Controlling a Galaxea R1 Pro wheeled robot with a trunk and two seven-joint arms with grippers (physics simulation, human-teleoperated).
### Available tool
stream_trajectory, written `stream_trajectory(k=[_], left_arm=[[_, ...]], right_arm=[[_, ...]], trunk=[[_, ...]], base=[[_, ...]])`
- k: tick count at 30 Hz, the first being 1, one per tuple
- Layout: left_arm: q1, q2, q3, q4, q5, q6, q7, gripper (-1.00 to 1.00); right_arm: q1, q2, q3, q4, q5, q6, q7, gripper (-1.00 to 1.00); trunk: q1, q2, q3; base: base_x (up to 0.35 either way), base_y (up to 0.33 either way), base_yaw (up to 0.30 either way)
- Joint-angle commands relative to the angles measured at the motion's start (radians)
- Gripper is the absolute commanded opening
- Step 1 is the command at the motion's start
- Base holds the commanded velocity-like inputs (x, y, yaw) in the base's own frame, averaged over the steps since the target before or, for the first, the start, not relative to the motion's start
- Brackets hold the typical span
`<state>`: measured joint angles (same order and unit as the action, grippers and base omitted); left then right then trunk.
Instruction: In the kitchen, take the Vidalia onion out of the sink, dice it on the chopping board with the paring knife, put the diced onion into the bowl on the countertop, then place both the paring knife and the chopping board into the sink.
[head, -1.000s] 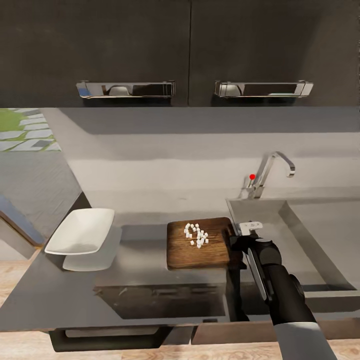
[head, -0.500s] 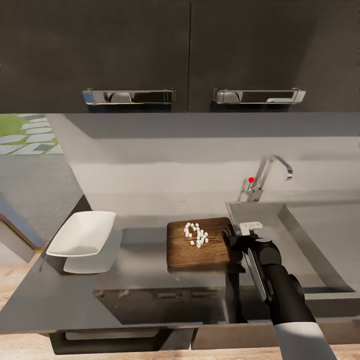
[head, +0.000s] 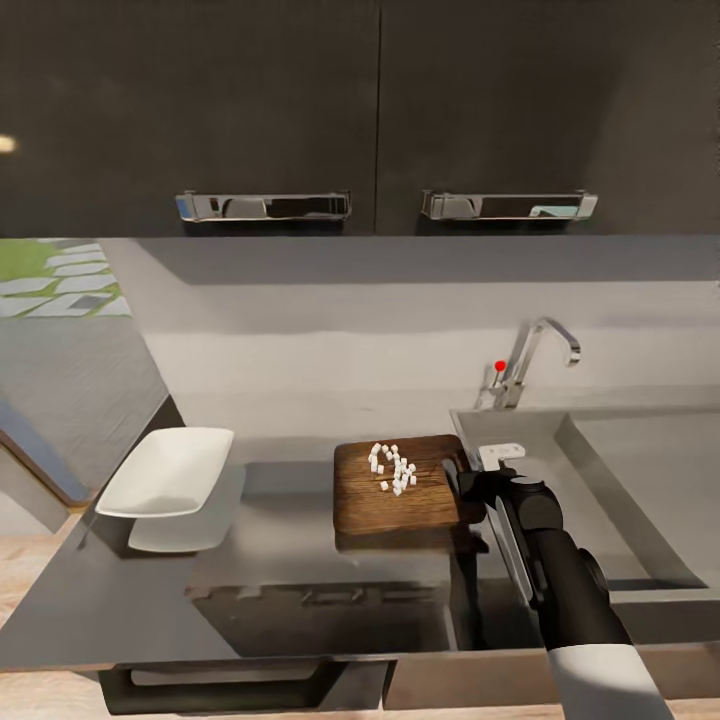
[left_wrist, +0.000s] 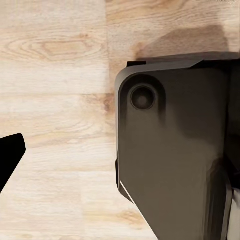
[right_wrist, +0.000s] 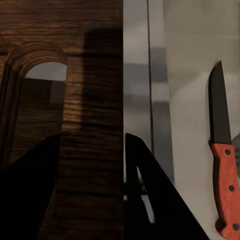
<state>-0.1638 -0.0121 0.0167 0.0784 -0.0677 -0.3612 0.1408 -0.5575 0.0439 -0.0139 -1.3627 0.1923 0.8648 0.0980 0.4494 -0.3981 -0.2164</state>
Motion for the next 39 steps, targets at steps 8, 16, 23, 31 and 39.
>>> stream_trajectory(k=[8,16,23,31,39], left_arm=[[-0.002,0.000,0.002,0.004,-0.007,-0.007,0.006,1.00],[-0.002,0.000,0.002,0.004,-0.007,-0.007,0.006,1.00],[-0.002,0.000,0.002,0.004,-0.007,-0.007,0.005,1.00],[-0.002,0.000,0.002,0.004,-0.007,-0.007,0.005,1.00],[-0.002,0.000,0.002,0.004,-0.007,-0.007,0.005,1.00]], right_arm=[[-0.001,0.000,-0.001,-0.001,0.010,0.004,0.010,-1.00],[-0.001,-0.001,-0.001,-0.001,0.010,0.004,0.010,-1.00],[-0.001,-0.001,-0.001,-0.001,0.010,0.004,0.010,-1.00],[-0.001,-0.001,-0.001,-0.001,0.010,0.004,0.011,-1.00],[-0.001,-0.001,-0.002,-0.001,0.010,0.004,0.011,-1.00]], trunk=[[0.001,-0.002,0.011],[0.001,-0.002,0.023],[0.001,-0.002,0.034],[0.001,-0.002,0.047],[0.001,-0.002,0.059]], base=[[0.000,0.000,0.000],[0.000,0.000,0.000],[0.000,0.000,0.000],[0.000,0.000,0.000],[0.000,0.000,0.000]])
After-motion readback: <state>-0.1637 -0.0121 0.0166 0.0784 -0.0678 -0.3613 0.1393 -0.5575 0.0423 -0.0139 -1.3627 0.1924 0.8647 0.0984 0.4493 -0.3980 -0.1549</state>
